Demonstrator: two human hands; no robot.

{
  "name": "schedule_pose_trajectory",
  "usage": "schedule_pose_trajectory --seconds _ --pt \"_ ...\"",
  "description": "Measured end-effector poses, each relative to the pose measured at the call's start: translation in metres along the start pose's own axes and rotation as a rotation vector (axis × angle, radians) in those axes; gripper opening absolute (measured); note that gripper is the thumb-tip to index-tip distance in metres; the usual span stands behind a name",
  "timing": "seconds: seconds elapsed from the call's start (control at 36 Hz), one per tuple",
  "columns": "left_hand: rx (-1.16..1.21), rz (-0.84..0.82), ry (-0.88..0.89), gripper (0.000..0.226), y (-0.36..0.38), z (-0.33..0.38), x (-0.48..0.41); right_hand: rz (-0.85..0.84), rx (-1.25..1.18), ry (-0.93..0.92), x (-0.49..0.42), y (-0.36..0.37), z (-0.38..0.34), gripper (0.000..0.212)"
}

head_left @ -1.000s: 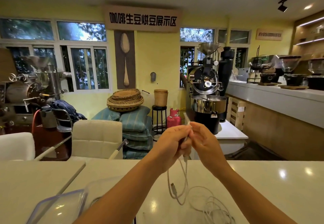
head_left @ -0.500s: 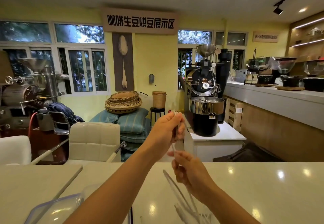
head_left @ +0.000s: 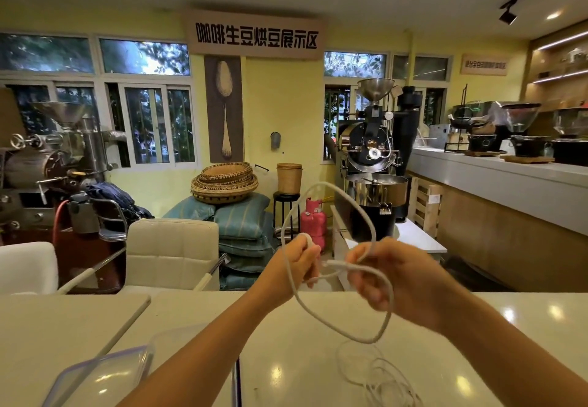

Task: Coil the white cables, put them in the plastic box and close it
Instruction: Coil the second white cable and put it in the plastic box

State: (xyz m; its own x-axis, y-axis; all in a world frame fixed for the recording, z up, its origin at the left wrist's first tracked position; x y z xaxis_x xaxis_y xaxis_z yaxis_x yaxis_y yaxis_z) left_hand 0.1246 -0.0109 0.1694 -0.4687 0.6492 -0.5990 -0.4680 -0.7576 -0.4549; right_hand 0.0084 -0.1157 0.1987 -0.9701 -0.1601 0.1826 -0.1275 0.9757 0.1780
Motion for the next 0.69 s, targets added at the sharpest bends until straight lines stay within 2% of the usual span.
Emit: schedule_pose_trajectory --seconds 0.11,0.22,0.36,0.44,0.56,0.64,0.69 --pt "0.137 -0.092 -0.028 0.028 0.014 0.007 0.010 0.008 -0.050 -0.112 -0.003 -0.012 -0.021 0.009" --pt "0.279 -0.153 0.021 0.034 0.024 0.021 0.019 0.156 -0.045 -0.164 -0.017 -0.027 -0.029 0.030" --pt "0.390 -0.194 0.016 0.031 0.032 0.035 0.026 0.164 -0.168 -0.208 -0.029 -0.034 -0.029 0.031" --pt "0.418 -0.221 0.014 0.026 0.034 0.040 0.027 0.147 -0.304 -0.174 -0.039 -0.037 -0.025 0.029" --pt "0.428 -0.204 0.007 0.024 0.030 0.044 0.023 0.246 -0.424 -0.067 -0.055 -0.041 -0.008 0.019" --pt "0.438 -0.193 0.014 0.028 0.025 0.046 0.021 0.333 -0.403 0.021 -0.065 -0.043 0.010 0.009" --pt "0.422 -0.172 0.008 0.031 0.022 0.046 0.019 0.347 -0.383 0.037 -0.069 -0.044 0.020 0.023"
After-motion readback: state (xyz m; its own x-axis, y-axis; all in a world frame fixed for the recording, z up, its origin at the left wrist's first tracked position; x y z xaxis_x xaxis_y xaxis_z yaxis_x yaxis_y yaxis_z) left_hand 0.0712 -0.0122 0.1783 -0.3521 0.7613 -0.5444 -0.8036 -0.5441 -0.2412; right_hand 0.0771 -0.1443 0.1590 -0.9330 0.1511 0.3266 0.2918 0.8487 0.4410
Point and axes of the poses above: each hand's wrist, its own x-axis away from the middle knuckle, its own y-axis out of the palm, z = x × y, the point moved 3 cm from there along -x, towards the middle knuckle, and after that the axes turned 15 degrees about y, right-handed, at the moved point
